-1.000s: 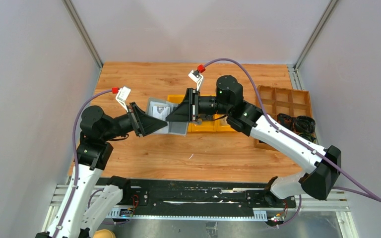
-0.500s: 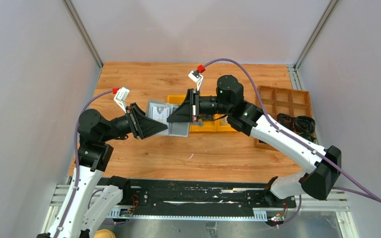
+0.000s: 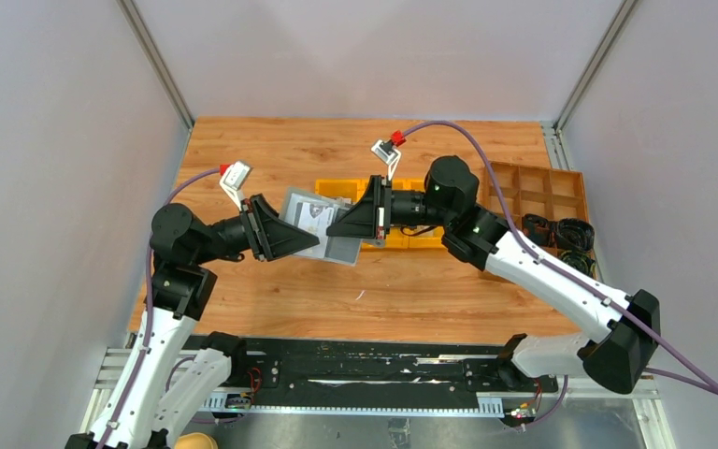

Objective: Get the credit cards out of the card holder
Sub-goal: Remove the credit card from the card holder.

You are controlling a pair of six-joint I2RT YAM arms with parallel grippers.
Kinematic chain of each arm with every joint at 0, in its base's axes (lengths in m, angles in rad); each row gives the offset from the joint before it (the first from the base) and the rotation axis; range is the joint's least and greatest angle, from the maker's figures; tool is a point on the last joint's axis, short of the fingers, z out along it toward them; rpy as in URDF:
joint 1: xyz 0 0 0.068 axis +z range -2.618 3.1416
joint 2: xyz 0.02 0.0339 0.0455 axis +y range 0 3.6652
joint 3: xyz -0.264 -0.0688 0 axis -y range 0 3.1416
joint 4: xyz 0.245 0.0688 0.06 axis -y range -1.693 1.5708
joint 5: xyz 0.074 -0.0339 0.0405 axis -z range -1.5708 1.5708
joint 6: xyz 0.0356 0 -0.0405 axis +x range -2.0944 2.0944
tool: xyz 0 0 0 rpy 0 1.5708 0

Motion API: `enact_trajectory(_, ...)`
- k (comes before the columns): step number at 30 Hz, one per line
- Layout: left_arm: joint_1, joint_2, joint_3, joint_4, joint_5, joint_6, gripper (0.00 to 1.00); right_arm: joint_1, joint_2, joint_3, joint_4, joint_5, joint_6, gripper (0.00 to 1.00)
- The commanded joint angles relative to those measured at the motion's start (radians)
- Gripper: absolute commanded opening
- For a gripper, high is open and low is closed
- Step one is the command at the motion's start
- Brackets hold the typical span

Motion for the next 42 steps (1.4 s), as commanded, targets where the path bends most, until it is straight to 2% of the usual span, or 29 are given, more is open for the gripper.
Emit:
enact_trajectory(1,-0.019,-0.024,0.036,0.13,0.049,-0.04,0.25,-0.041,-0.016,-0.062,-0.039,0.067,-0.016,0.0)
enact_trajectory(8,-0.016,-0.025,0.047,0.09,0.018,-0.003,0.13,-0.047,-0.035,-0.079,-0.031,0.067,-0.017,0.0)
enact_trajectory(11,-0.013,-0.027,0.053,0.072,0.002,0.022,0.05,-0.05,-0.041,-0.087,-0.015,0.064,-0.01,0.0)
enact_trajectory(12,-0.013,-0.028,0.055,0.063,-0.006,0.035,0.01,-0.048,-0.039,-0.091,0.006,0.057,0.002,0.03)
enact_trajectory(14,-0.013,-0.03,0.06,0.038,-0.027,0.065,0.0,-0.047,-0.024,-0.097,0.066,0.031,0.05,0.23)
enact_trajectory(16,-0.013,-0.032,0.059,0.035,-0.035,0.076,0.0,-0.045,-0.008,-0.102,0.123,0.017,0.092,0.35)
enact_trajectory(18,-0.013,-0.03,0.059,0.034,-0.04,0.08,0.0,-0.039,0.017,-0.105,0.197,0.01,0.142,0.43)
enact_trajectory(20,-0.013,-0.03,0.06,0.031,-0.041,0.085,0.0,-0.033,0.041,-0.098,0.234,0.004,0.17,0.44)
enact_trajectory(23,-0.013,-0.031,0.068,0.015,-0.041,0.106,0.0,-0.03,0.069,-0.087,0.301,-0.021,0.207,0.38)
enact_trajectory(27,-0.013,-0.033,0.081,-0.017,-0.053,0.151,0.0,-0.032,0.074,-0.098,0.346,-0.039,0.232,0.13)
enact_trajectory(30,-0.012,-0.031,0.091,-0.059,-0.06,0.178,0.0,-0.047,0.06,-0.119,0.35,-0.049,0.236,0.0)
enact_trajectory(36,-0.01,-0.031,0.117,-0.113,-0.092,0.235,0.0,-0.127,-0.007,-0.224,0.404,-0.068,0.272,0.0)
enact_trajectory(42,-0.006,-0.036,0.144,-0.189,-0.176,0.312,0.0,-0.216,-0.067,-0.276,0.368,-0.129,0.26,0.0)
